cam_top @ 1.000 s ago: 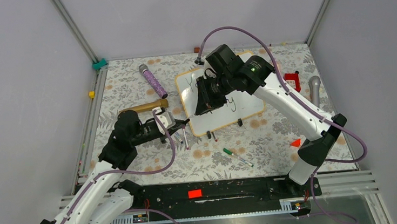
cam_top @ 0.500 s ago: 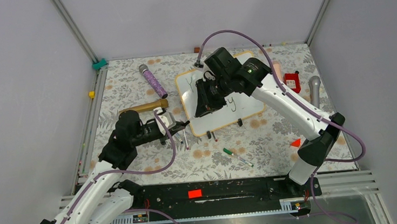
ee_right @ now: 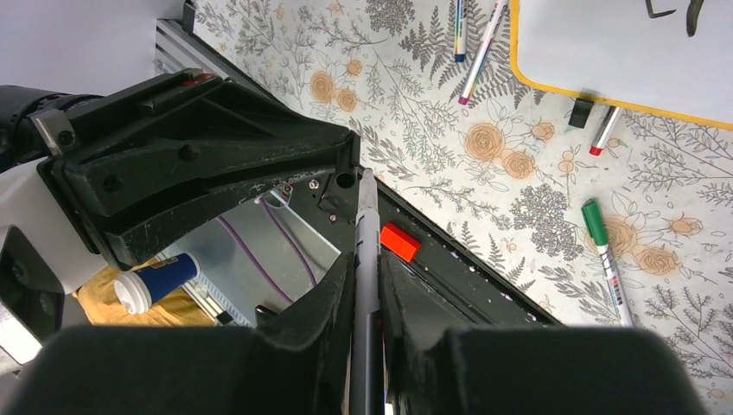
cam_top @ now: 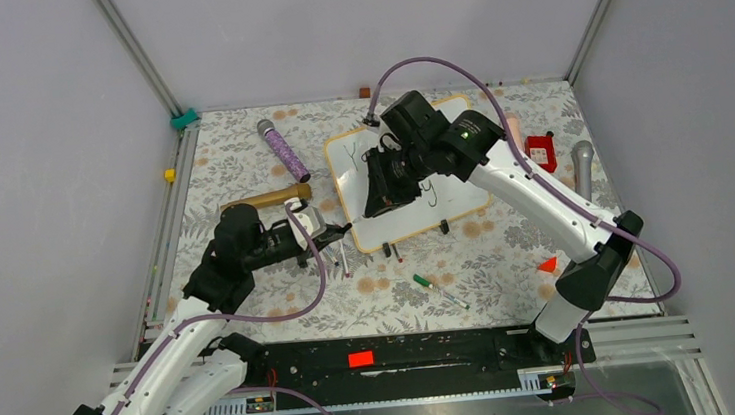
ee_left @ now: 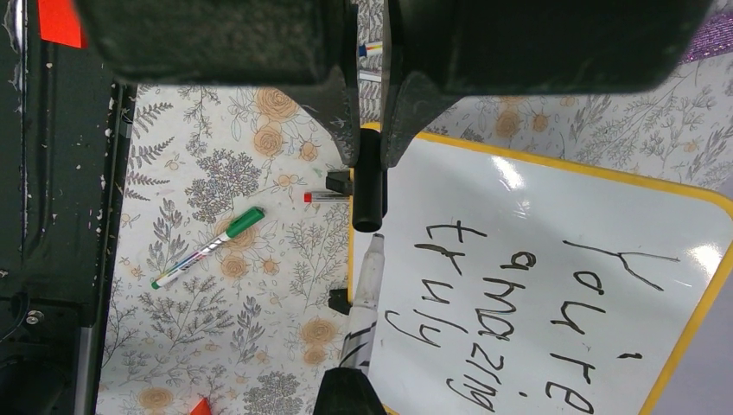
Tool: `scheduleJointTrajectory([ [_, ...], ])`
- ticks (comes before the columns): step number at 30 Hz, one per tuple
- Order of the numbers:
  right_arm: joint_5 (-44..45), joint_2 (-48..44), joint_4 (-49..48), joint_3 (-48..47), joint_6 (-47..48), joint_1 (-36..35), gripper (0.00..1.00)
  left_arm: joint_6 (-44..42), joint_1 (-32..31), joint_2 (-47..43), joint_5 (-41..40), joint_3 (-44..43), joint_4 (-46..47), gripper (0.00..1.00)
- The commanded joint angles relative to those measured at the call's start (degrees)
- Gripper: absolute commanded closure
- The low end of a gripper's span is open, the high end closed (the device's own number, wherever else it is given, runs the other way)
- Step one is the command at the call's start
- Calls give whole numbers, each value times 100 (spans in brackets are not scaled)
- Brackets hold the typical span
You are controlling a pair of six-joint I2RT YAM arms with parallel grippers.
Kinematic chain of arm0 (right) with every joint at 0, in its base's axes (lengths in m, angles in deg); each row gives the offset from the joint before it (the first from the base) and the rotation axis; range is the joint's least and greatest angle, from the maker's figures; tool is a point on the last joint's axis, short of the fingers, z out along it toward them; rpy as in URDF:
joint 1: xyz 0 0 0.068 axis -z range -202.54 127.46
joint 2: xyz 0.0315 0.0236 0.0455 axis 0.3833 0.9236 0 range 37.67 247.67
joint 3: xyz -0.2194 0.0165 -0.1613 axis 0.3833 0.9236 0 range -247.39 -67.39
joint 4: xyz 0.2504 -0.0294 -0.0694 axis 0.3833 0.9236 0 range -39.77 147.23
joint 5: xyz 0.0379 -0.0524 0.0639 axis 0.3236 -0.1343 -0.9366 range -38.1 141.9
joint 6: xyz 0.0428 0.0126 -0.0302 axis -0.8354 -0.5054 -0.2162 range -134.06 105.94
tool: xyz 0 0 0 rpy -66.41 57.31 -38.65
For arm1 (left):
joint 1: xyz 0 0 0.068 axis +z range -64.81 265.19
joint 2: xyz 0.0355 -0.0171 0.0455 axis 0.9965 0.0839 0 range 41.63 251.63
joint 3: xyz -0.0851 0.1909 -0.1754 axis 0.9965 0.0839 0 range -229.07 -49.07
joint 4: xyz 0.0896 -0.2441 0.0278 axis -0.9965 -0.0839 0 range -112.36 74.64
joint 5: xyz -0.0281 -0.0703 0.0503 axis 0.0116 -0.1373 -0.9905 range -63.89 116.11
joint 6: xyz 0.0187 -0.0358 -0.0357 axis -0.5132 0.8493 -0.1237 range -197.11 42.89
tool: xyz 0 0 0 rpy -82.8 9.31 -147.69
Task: Write a sentence on the whiteboard
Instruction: Insert the whiteboard marker without the cap into the pen cap.
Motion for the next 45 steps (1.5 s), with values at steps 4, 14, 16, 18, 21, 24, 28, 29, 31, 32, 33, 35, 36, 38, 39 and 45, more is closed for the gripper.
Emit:
scheduleJointTrajectory([
  [4,286,-303,-158,-44,-23,-70,100,46,-16,-49,134,-236,348,100],
  [14,-120,-392,-398,195,-128,-71,100,119,-18,-27,121,-239,348,100],
  [16,-118,-402,-405,237,-130,-69,100,146,-18,-13,105,-249,349,100],
  [18,-105,-434,-404,279,-122,-71,100,152,-14,-22,86,-247,350,100],
  [21,-164,-471,-442,369,-145,-71,100,161,-10,-30,52,-252,347,100],
  [24,-178,-514,-510,427,-166,-71,100,182,-17,-29,50,-245,354,100],
  [28,32,-583,-518,405,-151,-71,100,218,-18,-31,61,-219,352,100],
  [29,91,-605,-515,394,-135,-71,100,227,-13,-31,59,-217,348,100],
  [31,91,-616,-523,376,-127,-71,100,231,-17,-44,55,-196,350,100],
  [32,64,-615,-520,367,-130,-71,100,229,-18,-48,51,-191,348,100],
  [33,21,-616,-536,370,-136,-71,100,231,-15,-56,50,-181,346,100],
  [35,-20,-622,-574,403,-149,-71,100,235,-16,-55,44,-177,348,100],
  [36,-34,-624,-592,433,-154,-71,100,232,-16,-49,42,-177,348,100],
  [38,-80,-632,-621,471,-146,-76,100,231,-17,-44,52,-177,352,100],
  [39,-101,-634,-645,492,-158,-76,100,227,-18,-33,50,-186,348,100],
  [45,-192,-617,-697,540,-196,-71,100,196,-18,-32,42,-194,347,100],
])
